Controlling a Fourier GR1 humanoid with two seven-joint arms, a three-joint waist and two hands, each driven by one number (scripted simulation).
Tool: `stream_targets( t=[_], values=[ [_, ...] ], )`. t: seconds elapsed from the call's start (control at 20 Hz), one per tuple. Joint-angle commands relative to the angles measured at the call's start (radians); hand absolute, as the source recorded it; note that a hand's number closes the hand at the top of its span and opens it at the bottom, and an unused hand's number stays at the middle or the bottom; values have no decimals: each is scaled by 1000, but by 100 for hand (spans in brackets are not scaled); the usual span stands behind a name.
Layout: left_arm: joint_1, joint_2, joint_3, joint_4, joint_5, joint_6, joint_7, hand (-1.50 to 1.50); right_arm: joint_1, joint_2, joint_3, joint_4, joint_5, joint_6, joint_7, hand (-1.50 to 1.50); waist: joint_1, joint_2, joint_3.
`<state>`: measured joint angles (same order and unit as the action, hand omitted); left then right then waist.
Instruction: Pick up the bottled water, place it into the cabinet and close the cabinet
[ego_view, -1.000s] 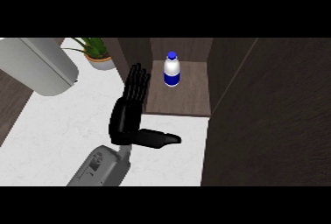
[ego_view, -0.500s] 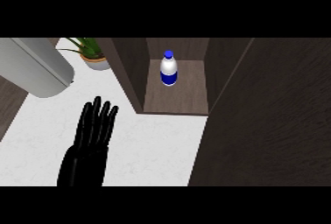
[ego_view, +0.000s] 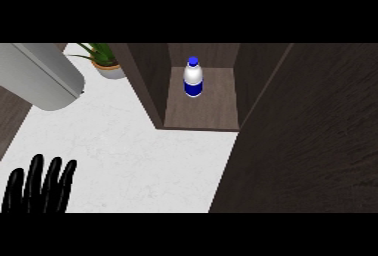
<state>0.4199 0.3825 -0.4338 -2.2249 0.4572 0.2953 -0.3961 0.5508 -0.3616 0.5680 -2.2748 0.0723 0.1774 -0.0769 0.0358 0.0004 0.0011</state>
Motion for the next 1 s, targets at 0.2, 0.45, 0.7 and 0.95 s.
stream_targets(
  t=[0.2,0.45,0.7,0.95],
  values=[
    [238,94,132,-124,123,-142,-91,-150,-60,86,207,-74,68,15,117,150,14,-9,-5],
    [283,122,171,-156,156,-186,-87,-150,-130,173,220,-46,31,6,200,150,34,-4,-5],
    [307,126,240,-103,211,-264,-126,-150,-239,283,176,42,-29,-17,269,150,45,3,-5],
    [383,169,370,-92,307,-380,-153,-150,-446,357,205,79,-54,-142,443,150,23,1,-5]
  ],
)
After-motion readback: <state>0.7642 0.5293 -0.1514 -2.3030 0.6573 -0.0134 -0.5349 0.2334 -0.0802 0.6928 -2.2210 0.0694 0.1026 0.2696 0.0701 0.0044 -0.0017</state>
